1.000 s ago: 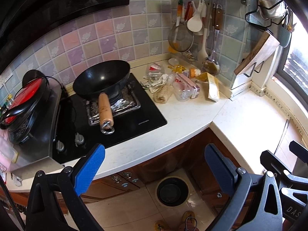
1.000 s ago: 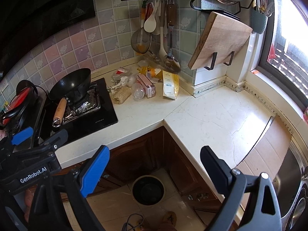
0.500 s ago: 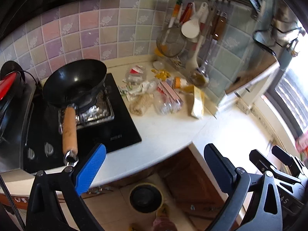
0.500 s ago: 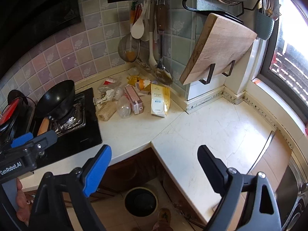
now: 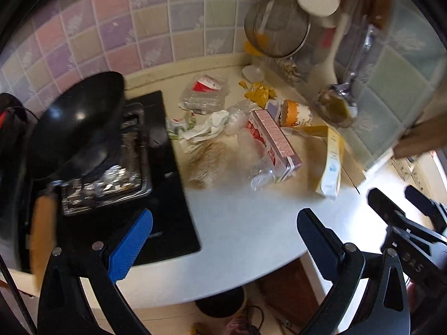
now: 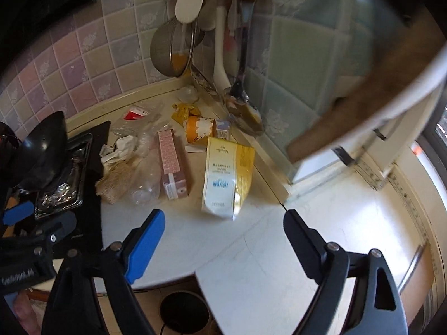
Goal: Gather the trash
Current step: 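Grasp the yellow snack bag with the right tool while the left tool grasps the clear plastic bottle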
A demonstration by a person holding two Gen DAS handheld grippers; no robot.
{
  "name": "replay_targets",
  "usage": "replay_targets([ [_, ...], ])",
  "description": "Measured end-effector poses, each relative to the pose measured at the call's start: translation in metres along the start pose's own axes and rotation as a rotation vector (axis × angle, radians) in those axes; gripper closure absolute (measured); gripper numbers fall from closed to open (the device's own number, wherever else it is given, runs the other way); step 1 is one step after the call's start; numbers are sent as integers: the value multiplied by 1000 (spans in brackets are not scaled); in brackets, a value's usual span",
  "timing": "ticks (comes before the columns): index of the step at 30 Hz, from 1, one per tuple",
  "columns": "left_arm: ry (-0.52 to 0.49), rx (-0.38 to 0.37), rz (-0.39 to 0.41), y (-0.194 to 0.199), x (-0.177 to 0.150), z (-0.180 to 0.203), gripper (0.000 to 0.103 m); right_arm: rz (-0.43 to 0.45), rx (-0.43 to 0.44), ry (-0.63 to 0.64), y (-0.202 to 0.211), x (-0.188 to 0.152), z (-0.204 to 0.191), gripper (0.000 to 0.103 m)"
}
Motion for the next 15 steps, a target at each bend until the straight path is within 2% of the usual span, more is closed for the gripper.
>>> replay_targets([
  [6, 50, -88, -53, -51, 24, 2, 1, -50, 6, 29, -75, 24, -7, 25],
  [11, 96, -114, -89, -80, 37, 2, 1, -87, -28, 35, -123, 35, -7, 28],
  [15, 129, -166, -143, -100, 43, 2, 12, -124, -46, 32, -148, 36, -5, 39],
])
Point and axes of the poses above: each gripper's, at about its wrist camera, not at the fingertips, and y roughly against the way its jaws point, z to its right, x to its top, the point moved 1 cm from there along -y, roughly the way its jaws point, and after that the axes turned 1 degree about -y, right-handed, at the moved point
